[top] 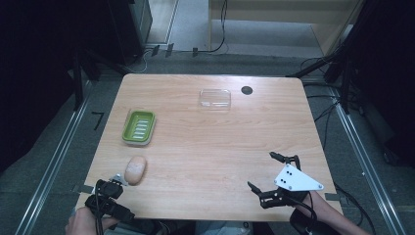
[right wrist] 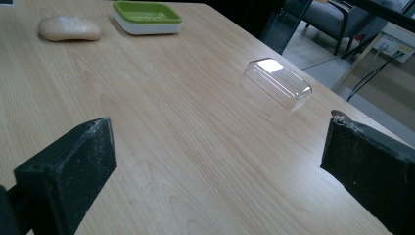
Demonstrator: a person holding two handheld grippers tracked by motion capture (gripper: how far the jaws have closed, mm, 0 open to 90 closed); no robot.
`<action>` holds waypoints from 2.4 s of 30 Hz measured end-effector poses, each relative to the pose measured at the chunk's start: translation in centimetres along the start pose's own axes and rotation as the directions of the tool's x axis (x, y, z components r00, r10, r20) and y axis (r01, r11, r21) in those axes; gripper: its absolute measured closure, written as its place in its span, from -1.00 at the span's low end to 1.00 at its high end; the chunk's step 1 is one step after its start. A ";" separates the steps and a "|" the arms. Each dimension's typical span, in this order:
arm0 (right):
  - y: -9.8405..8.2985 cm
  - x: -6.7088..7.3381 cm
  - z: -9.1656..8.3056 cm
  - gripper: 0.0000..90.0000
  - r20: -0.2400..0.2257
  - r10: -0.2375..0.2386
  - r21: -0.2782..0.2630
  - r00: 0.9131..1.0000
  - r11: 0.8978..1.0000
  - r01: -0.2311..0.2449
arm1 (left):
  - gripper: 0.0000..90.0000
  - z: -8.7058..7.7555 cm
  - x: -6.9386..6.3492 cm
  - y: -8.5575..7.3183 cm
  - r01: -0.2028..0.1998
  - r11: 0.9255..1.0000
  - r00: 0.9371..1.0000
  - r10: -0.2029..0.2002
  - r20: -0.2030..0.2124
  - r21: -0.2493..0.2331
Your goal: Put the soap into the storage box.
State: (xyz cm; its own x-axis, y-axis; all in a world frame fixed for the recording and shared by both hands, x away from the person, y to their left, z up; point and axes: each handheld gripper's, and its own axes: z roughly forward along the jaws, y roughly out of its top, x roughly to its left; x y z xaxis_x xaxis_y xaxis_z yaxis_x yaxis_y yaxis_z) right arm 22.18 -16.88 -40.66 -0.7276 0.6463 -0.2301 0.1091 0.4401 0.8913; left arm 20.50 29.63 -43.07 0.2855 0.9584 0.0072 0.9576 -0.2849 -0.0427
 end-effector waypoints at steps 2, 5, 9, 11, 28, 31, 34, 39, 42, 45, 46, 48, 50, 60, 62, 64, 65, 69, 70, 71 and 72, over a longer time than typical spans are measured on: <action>0.0 -0.1 -0.1 -1.00 0.001 0.002 -0.002 1.000 1.000 -0.002 | -0.81 0.0 0.0 0.1 -0.005 1.000 1.000 0.005 0.001 0.001; 0.0 -0.1 0.0 -1.00 0.000 0.001 -0.002 1.000 1.000 -0.001 | -0.81 0.1 -0.1 0.1 -0.009 1.000 1.000 0.009 0.002 0.004; -0.1 -0.1 0.2 -1.00 -0.001 0.002 0.003 1.000 1.000 -0.002 | -0.81 0.0 0.0 0.1 -0.006 1.000 1.000 0.006 -0.001 0.004; -0.1 -0.2 0.3 -1.00 -0.003 0.003 0.001 1.000 1.000 -0.003 | -0.81 0.0 0.0 0.1 -0.006 1.000 1.000 0.006 -0.004 0.002; 0.1 0.2 0.2 -1.00 -0.003 -0.006 -0.005 1.000 1.000 0.006 | -0.82 -0.8 0.3 1.1 -0.003 0.999 1.000 0.004 0.015 -0.036; 0.2 0.2 0.2 -1.00 -0.006 -0.009 0.002 1.000 1.000 0.009 | -0.82 -0.9 0.4 1.3 -0.008 0.999 1.000 0.009 0.016 -0.041; 0.2 0.2 0.3 -1.00 -0.007 -0.013 0.003 1.000 1.000 0.013 | -0.82 -1.1 0.5 1.7 -0.006 0.999 1.000 0.007 0.010 -0.053; 0.2 0.2 0.3 -1.00 -0.007 -0.012 0.000 1.000 1.000 0.012 | -0.83 -1.3 0.5 2.5 -0.010 0.998 1.000 0.011 0.016 -0.058; 0.2 0.2 0.3 -1.00 -0.007 -0.014 0.001 1.000 1.000 0.014 | -0.84 -1.4 0.4 3.1 -0.008 0.998 1.000 0.009 0.024 -0.065; 0.2 0.1 0.3 -1.00 -0.008 -0.014 0.001 1.000 1.000 0.014 | -0.88 -1.7 0.4 3.9 -0.003 0.997 1.000 0.006 0.028 -0.077; 0.2 0.1 0.3 -1.00 -0.007 -0.013 0.000 1.000 1.000 0.013 | -0.91 -1.7 0.4 3.9 -0.003 0.997 1.000 0.006 0.028 -0.077; 0.2 0.1 0.3 -1.00 -0.008 -0.014 0.000 1.000 1.000 0.014 | -0.91 -1.8 0.4 4.2 -0.005 0.997 1.000 0.007 0.025 -0.080; 0.2 0.1 0.3 -1.00 -0.007 -0.013 0.000 1.000 1.000 0.013 | -0.91 -1.9 0.5 4.6 -0.003 0.996 1.000 0.005 0.027 -0.084; 0.2 0.1 0.3 -1.00 -0.007 -0.012 0.001 1.000 1.000 0.012 | -0.92 -1.8 0.9 6.2 0.007 0.996 1.000 -0.005 0.021 -0.094; 0.2 0.1 0.3 -1.00 -0.007 -0.013 0.001 1.000 1.000 0.013 | -0.92 -1.7 1.0 6.4 0.008 0.996 1.000 -0.006 0.024 -0.087; 0.2 0.1 0.3 -1.00 -0.007 -0.013 0.002 1.000 1.000 0.013 | -0.93 -1.5 1.1 6.8 0.013 0.996 1.000 -0.010 0.027 -0.088; 0.1 0.1 0.3 -1.00 -0.007 -0.014 0.002 1.000 1.000 0.014 | -0.93 -1.5 1.1 7.0 0.018 0.996 0.999 -0.016 0.028 -0.088; 0.1 0.1 0.3 -1.00 -0.007 -0.011 0.003 1.000 1.000 0.011 | -0.94 -1.5 1.3 7.7 0.042 0.993 0.999 -0.040 0.025 -0.107; 0.1 0.1 0.3 -1.00 -0.007 -0.011 0.003 1.000 1.000 0.011 | -0.94 -1.5 1.4 7.9 0.051 0.992 0.999 -0.049 0.022 -0.114; 0.1 0.1 0.3 -1.00 -0.008 -0.011 0.002 1.000 1.000 0.011 | -0.94 -1.4 1.5 8.3 0.059 0.991 0.998 -0.057 0.023 -0.118; 0.1 0.1 0.3 -1.00 -0.008 -0.011 0.002 1.000 1.000 0.011 | -0.94 -1.4 1.5 8.5 0.065 0.990 0.998 -0.064 0.017 -0.123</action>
State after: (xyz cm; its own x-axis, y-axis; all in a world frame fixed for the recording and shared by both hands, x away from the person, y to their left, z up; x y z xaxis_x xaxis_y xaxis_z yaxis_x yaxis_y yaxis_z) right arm 22.32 -16.55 -40.68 -0.7340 0.6366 -0.2367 0.1028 0.4486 0.8878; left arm 29.11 28.65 -42.06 0.2233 0.9747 -0.0073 0.9717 -0.2220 0.0809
